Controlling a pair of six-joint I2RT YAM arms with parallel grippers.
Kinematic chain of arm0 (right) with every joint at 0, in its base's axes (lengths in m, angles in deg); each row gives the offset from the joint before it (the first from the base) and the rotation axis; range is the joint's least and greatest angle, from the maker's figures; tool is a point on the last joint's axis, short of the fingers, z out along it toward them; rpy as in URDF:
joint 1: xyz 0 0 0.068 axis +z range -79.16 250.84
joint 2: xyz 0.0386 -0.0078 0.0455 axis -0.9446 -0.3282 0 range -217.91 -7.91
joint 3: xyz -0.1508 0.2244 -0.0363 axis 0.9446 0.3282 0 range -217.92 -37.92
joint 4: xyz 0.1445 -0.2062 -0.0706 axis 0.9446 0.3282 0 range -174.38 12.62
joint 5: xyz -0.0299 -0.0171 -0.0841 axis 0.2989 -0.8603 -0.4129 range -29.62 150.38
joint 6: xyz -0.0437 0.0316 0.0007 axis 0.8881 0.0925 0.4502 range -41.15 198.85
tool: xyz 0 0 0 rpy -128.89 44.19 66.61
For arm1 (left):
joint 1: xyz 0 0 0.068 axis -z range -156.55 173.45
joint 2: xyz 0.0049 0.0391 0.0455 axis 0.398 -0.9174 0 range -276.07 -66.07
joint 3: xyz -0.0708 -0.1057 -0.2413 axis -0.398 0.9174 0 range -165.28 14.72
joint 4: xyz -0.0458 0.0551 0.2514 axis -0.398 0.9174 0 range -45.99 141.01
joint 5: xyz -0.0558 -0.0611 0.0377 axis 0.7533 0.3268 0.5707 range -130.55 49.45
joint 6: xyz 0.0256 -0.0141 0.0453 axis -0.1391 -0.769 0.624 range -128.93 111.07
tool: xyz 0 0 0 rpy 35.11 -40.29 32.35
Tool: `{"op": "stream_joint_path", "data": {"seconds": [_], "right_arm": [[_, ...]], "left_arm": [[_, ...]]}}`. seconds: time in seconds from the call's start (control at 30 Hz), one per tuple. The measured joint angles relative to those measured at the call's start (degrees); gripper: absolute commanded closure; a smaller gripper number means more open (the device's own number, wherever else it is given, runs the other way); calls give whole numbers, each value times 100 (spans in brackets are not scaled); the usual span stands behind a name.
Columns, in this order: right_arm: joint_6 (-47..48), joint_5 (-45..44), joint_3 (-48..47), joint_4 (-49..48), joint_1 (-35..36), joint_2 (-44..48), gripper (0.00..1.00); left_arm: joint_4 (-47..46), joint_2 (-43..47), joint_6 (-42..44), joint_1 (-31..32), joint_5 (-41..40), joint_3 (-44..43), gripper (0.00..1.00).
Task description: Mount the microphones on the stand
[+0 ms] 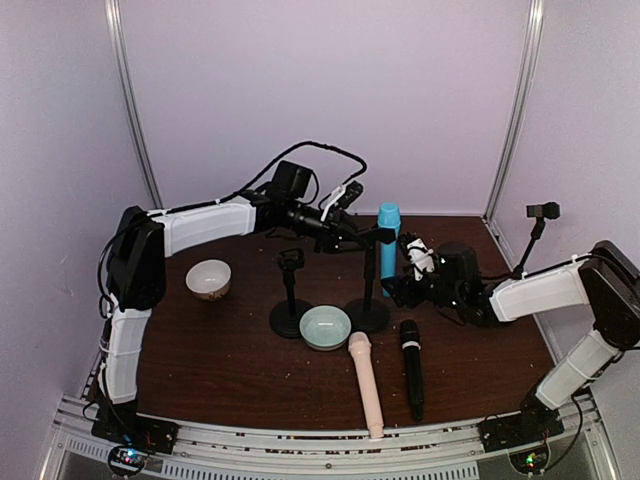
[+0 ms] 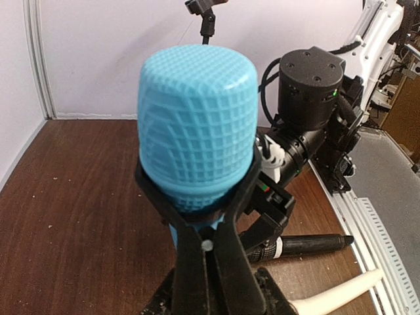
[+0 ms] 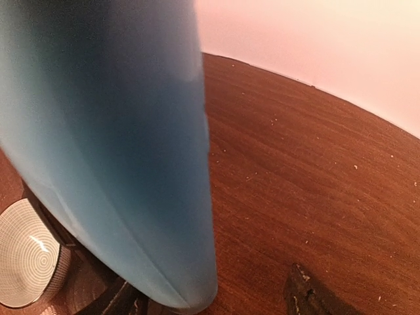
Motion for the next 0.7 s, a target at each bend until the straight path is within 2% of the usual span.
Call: {"op": "stream_joint_path", "data": {"seconds": [0.1,0.13,0.47,0.7], "right_arm": [[0,83,0,-249,-7,-146,29],[-4,122,0,-313,-7,-190,32],[-11,774,184,-1049,-4,-361,76],[136,717,229,-680,0,63,81]], "left_arm": [[-114,0,-136,-31,42,55,95],[-160,0,-175,-42,57,85,95],[-452,0,-352,-55,208,221,95],[-540,0,-306,-55,262,273,94]]}}
